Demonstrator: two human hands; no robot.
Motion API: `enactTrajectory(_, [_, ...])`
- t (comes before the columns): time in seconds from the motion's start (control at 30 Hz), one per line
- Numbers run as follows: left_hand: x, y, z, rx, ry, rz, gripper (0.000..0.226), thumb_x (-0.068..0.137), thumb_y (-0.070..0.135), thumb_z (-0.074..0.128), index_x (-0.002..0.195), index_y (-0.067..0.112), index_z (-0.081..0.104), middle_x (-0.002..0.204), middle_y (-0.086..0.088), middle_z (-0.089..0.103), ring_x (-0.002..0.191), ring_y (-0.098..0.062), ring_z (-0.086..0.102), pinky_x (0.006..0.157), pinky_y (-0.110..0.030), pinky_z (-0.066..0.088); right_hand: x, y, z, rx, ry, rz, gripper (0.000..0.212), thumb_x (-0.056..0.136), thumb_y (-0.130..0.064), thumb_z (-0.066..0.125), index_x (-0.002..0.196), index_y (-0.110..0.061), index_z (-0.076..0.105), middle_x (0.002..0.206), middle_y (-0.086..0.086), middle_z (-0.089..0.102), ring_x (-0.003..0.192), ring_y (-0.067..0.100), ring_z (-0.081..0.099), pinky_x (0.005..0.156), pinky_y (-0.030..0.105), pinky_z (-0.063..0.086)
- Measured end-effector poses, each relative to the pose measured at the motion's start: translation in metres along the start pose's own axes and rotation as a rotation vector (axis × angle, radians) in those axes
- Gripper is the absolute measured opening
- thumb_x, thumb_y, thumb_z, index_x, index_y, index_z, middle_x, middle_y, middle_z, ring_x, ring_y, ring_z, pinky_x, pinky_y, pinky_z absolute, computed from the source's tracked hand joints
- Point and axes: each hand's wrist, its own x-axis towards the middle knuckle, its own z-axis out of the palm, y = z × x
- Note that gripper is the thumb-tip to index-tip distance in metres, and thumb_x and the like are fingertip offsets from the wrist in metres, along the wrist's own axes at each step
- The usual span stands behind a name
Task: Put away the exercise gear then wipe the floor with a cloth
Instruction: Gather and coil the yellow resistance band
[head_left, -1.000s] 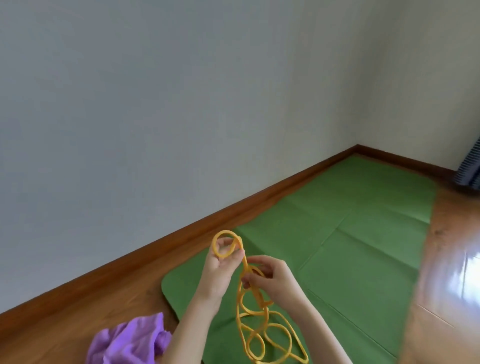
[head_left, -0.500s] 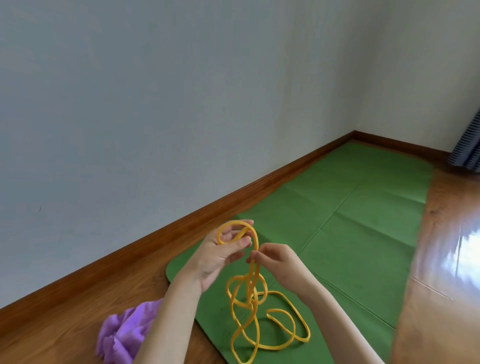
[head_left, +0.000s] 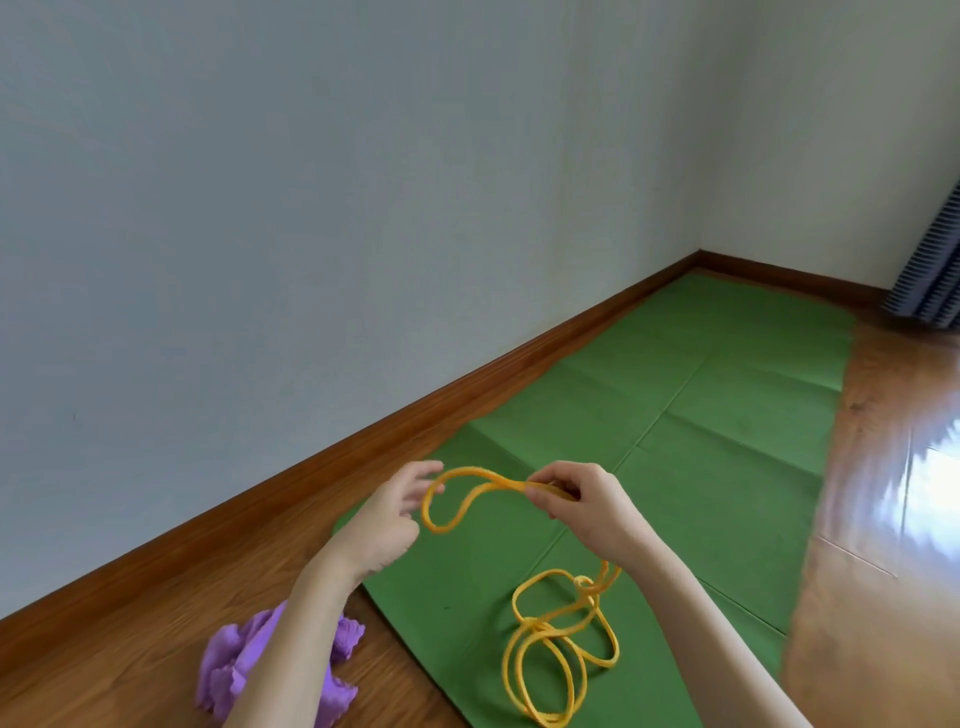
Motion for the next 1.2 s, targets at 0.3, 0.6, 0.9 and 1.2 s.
enactTrajectory(0.3, [-0.003,0.034,0.054,0.247,-0.076,0.204,0.07,0.086,0.033,0.062,0.144,0.033,0.022,0.134,0.01,0.049,0.124,-0.006,0.043,0.099,-0.024,0.031,-0.006,-0.012,-0.004,-0.095,-0.13,-0.069,0.017,0.083,-0.033,0.068,0.084,-0.016,0.069,0.061,-0.008,0.057,0.048,0.002,0.043,0.05,0.015,0.035])
enactTrajectory(0.6, [-0.001,0.03,0.056,-0.493,-0.066,0.16,0.022,0.08,0.031,0.059,0.083,0.009,0.061,0.048,0.009,0.032,0.042,-0.006,0.029,0.053,-0.021,0.04,-0.014,-0.006,-0.015,0.341,-0.267,0.116,0.021,0.083,-0.019,0.069,0.095,-0.003,0.063,0.068,-0.004,0.063,0.059,0.004,0.056,0.061,0.016,0.046])
enactTrajectory(0.9, [0.001,0.021,0.064,-0.657,0.191,0.188,0.032,0.082,0.039,0.051,0.087,0.008,0.058,0.053,0.006,0.032,0.048,-0.008,0.032,0.054,-0.021,0.037,-0.024,-0.006,0.0,0.871,-0.073,0.175,0.023,0.088,-0.022,0.055,0.088,-0.001,0.065,0.063,0.0,0.051,0.055,0.009,0.043,0.057,0.022,0.04])
enactTrajectory(1.2, [-0.004,0.031,0.081,-0.544,-0.207,0.214,0.053,0.078,0.014,0.07,0.124,0.011,0.045,0.105,-0.005,0.065,0.098,-0.017,0.064,0.083,-0.026,0.051,-0.021,-0.035,0.013,0.928,0.022,0.232,0.019,0.09,-0.014,0.058,0.087,0.001,0.07,0.074,0.009,0.063,0.064,0.014,0.058,0.063,0.026,0.053])
